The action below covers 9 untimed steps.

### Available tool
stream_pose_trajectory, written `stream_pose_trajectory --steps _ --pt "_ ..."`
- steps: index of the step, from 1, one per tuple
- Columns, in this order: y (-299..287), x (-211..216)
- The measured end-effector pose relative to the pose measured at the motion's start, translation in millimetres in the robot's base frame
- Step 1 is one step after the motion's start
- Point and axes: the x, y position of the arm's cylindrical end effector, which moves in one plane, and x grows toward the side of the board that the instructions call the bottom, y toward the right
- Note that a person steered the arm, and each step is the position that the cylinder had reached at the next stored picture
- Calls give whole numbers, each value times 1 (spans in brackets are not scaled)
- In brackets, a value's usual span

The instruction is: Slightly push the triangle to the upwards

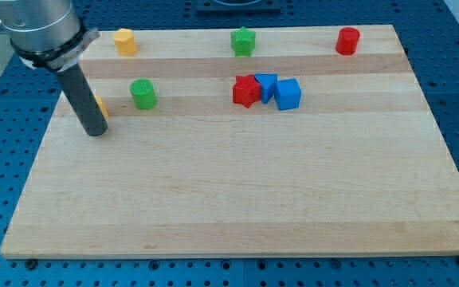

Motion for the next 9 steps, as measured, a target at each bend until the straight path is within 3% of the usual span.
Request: stream_pose_trajectory --steps 4,5,9 --pt "209 -4" --pt "233 -21" --pt "238 -64"
